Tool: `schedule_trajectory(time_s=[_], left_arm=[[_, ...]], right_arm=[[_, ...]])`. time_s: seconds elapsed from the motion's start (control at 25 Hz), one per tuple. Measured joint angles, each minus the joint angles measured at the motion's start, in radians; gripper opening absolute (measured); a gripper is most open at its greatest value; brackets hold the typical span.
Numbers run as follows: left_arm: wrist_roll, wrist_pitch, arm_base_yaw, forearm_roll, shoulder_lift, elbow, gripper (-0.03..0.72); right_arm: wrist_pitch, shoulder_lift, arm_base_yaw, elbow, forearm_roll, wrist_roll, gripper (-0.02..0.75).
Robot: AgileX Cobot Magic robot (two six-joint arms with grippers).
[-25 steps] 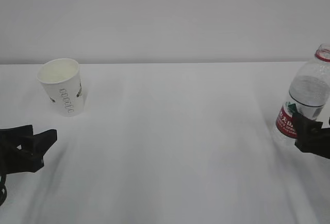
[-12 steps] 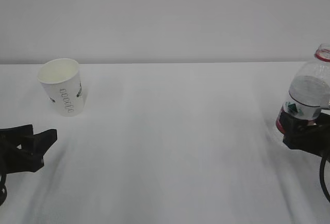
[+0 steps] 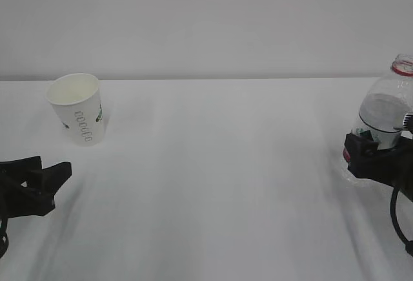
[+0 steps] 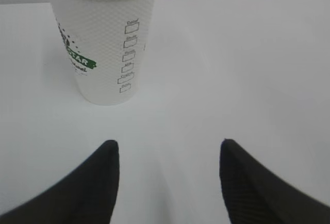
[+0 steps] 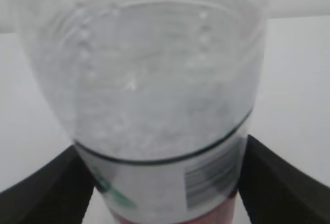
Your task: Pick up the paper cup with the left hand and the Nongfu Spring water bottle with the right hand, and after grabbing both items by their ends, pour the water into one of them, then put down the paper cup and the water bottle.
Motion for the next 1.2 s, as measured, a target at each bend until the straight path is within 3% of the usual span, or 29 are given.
schedule_trajectory(time_s=[0.68,1.2], left_arm=[[0.000,-0.001,0.000,0.000,0.000,0.000,0.451],[0.000,-0.001,0.000,0.000,0.000,0.000,0.451]], right_arm=[[-0.002,0.072,0.000,-0.060,0.000,0.002,0.624],[-0.008,0.074,0.000,-0.060,0.000,0.000,0.468]])
